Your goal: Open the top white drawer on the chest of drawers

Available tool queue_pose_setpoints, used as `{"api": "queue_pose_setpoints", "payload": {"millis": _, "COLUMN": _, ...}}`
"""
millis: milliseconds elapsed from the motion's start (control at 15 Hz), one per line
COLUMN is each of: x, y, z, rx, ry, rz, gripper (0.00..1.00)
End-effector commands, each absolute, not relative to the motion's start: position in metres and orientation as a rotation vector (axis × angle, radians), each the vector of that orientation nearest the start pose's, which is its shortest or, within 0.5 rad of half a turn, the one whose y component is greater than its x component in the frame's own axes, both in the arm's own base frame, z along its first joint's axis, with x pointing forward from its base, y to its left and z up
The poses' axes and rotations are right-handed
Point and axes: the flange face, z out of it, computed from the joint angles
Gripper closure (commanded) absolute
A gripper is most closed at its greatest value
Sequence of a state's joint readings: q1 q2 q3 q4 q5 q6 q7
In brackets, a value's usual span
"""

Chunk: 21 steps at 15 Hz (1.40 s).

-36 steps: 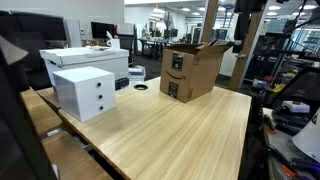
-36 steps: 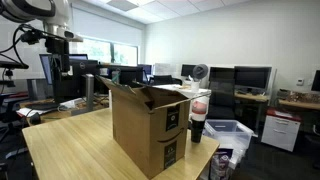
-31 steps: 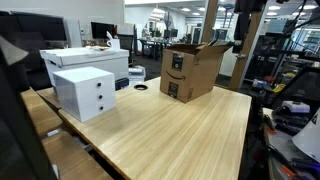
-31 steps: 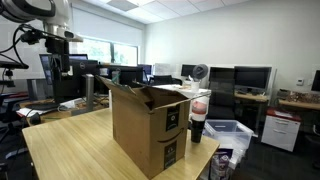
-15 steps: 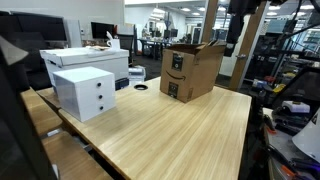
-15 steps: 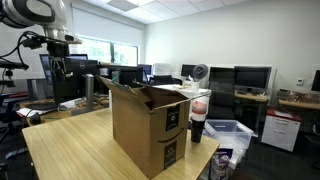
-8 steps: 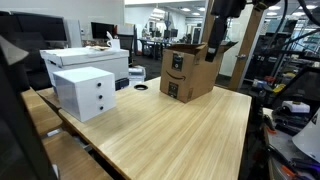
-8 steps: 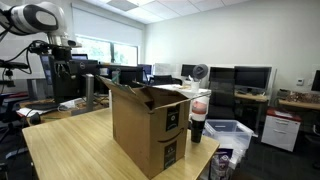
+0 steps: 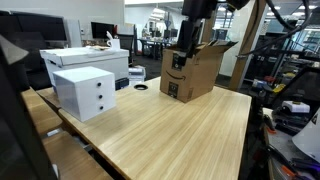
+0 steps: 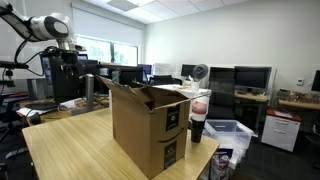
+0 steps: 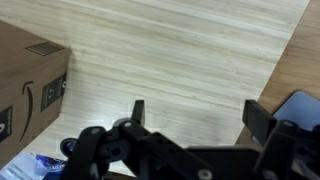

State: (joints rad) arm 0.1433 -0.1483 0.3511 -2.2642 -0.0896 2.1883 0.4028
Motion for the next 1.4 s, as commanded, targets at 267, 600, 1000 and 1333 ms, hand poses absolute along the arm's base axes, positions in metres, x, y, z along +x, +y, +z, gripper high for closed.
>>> {"api": "queue_pose_setpoints", "payload": {"millis": 267, "x": 0.508, "y": 0.291, "z": 0.408, "rx": -3.22, "ry": -0.256, "rz": -0.173, "gripper": 0.0}}
{"api": "queue_pose_setpoints", "payload": {"millis": 600, "x": 0.52, "y": 0.299, "z": 0.406, "rx": -3.185, "ry": -0.279, "rz": -0.174, "gripper": 0.0}}
{"api": "queue_pose_setpoints", "payload": {"millis": 1000, "x": 0.52, "y": 0.299, "z": 0.404, "rx": -3.188, "ry": -0.28, "rz": -0.171, "gripper": 0.0}}
{"api": "queue_pose_setpoints", "payload": {"millis": 1333, "x": 0.524, "y": 0.3, "z": 0.401, "rx": -3.183, "ry": -0.255, "rz": -0.223, "gripper": 0.0}}
